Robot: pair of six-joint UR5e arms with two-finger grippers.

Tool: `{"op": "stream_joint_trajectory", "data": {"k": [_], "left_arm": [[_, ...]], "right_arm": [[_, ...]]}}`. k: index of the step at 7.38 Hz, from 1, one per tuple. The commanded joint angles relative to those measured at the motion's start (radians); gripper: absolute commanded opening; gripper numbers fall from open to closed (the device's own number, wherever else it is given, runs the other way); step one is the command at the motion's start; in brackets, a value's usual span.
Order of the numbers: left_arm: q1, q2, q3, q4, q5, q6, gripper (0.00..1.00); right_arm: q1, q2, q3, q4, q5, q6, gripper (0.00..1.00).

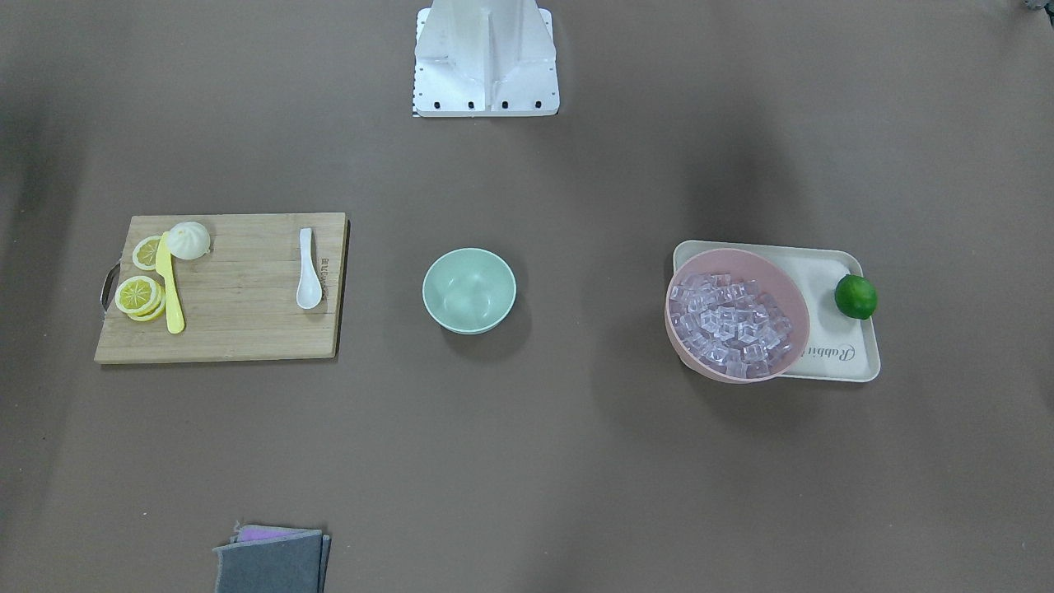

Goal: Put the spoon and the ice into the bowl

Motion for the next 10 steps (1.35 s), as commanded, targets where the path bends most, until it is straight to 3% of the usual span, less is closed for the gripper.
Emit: {"op": "stream_joint_trajectory", "data": {"k": [1, 10], "left_arm": [[0.008, 0.0, -0.002, 0.001, 0.0, 0.0, 0.98], [0.028, 0.003, -0.016, 0.001, -0.002, -0.008, 0.98]], "right_arm": [[0.0, -0.004, 0.0, 0.0, 0.001, 0.0, 1.0], [0.0, -0.004, 0.001, 0.0, 0.006, 0.0, 1.0]]}}
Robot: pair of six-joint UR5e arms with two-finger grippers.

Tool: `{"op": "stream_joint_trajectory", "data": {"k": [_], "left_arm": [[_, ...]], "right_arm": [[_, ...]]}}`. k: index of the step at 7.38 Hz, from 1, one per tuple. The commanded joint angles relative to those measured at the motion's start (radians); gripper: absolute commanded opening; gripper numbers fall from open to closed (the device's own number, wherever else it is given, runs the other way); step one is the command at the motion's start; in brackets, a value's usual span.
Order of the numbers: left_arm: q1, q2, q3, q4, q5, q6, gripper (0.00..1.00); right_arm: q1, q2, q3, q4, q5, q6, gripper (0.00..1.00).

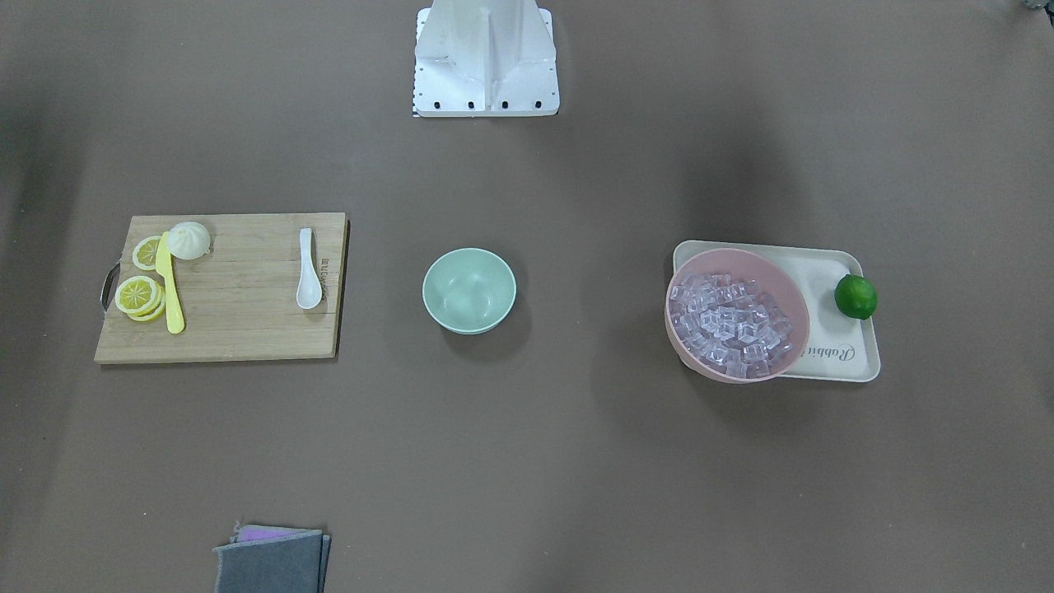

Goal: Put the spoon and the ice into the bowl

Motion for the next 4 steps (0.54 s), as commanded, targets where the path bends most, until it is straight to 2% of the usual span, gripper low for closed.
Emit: {"op": "stream_joint_trajectory", "data": {"k": [1, 2, 4], "left_arm": [[0.002, -0.006, -0.001, -0.001, -0.002, 0.0, 0.98], [0.012, -0.01, -0.001, -0.006, 0.0, 0.0, 0.98], [0.044, -0.089, -0.004, -0.017, 0.003, -0.005, 0.98]], "right_arm": [[-0.002, 0.0, 0.0, 0.002, 0.001, 0.0, 1.0], [-0.002, 0.005, 0.006, 0.0, 0.004, 0.002, 1.0], [-0.011, 0.023, 0.032, -0.002, -0.002, 0.033, 1.0]]}}
